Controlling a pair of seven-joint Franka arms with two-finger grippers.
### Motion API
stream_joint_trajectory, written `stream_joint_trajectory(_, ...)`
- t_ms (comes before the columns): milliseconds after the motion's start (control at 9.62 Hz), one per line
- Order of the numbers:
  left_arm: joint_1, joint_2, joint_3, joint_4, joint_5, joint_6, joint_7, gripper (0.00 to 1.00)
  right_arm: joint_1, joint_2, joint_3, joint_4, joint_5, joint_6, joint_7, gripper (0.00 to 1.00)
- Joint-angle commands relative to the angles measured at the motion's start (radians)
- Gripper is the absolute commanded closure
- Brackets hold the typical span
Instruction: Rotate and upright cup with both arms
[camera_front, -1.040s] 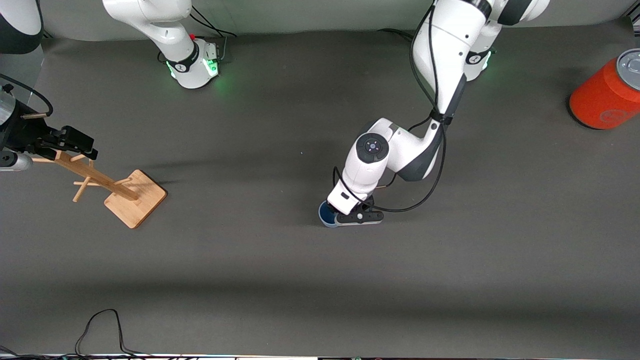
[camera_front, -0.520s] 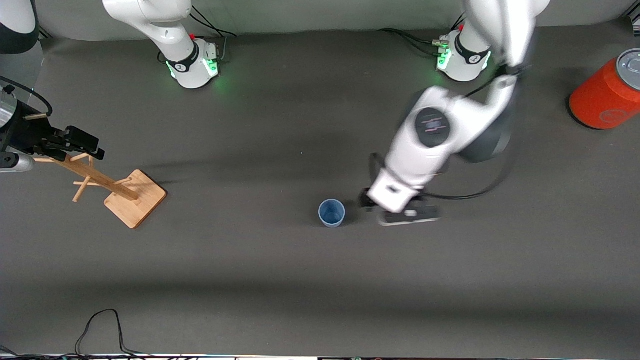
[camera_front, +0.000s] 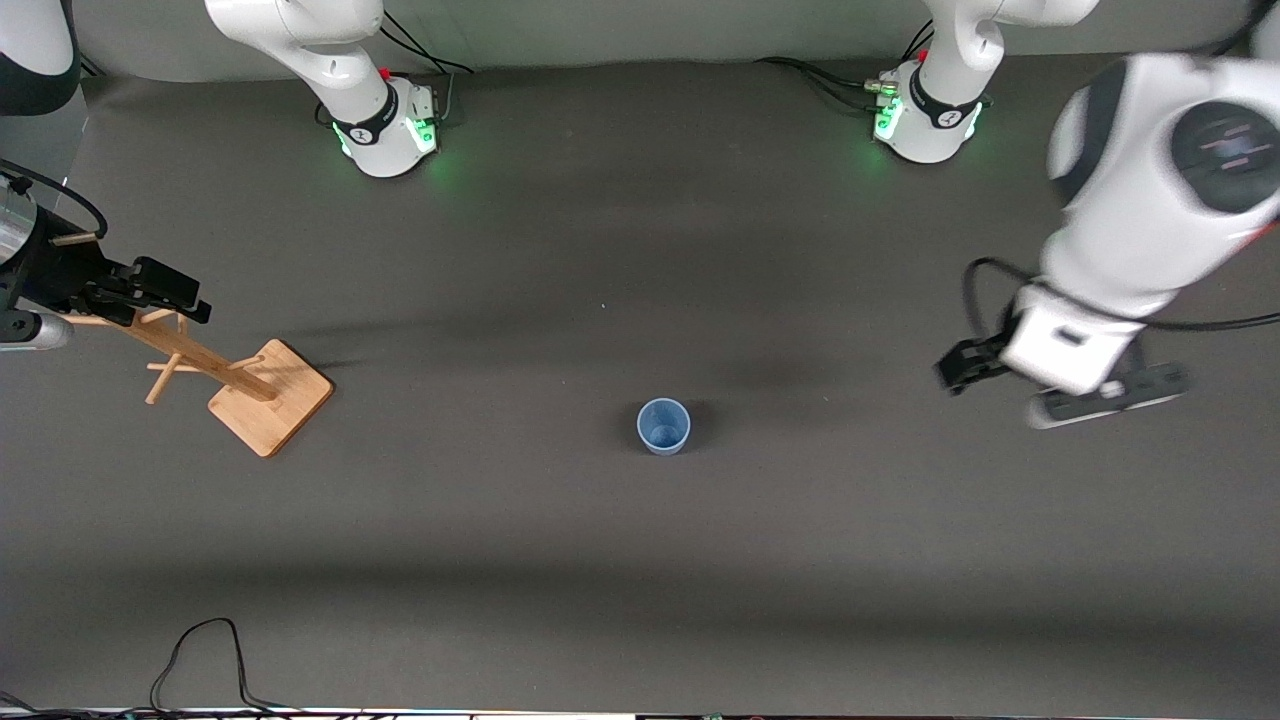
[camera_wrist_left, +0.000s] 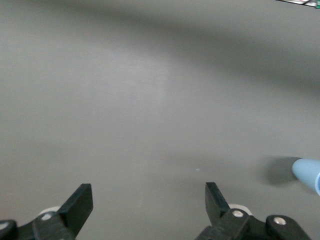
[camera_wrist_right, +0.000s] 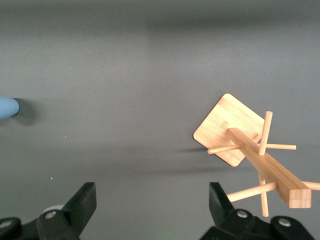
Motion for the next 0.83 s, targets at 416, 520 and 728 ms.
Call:
stream_joint_trajectory(416,0.228,-0.097,-0.049,-0.06,-0.054,-0.081,0.232,0.0,0.003,0.02,0.004,0.023,-0.039,-0.013,0.036,0.0)
stream_joint_trajectory(520,0.136,-0.097,0.063,-0.059,-0.054,-0.093,0.232,0.0,0.003,0.02,0.003,0.028,-0.039,-0.013,0.036,0.0)
stream_joint_trajectory(728,0.129,-0.092,0.07,-0.057,-0.054,-0.095,0.232,0.0,0.003,0.021,0.003,0.03,-0.039,-0.013,0.036,0.0)
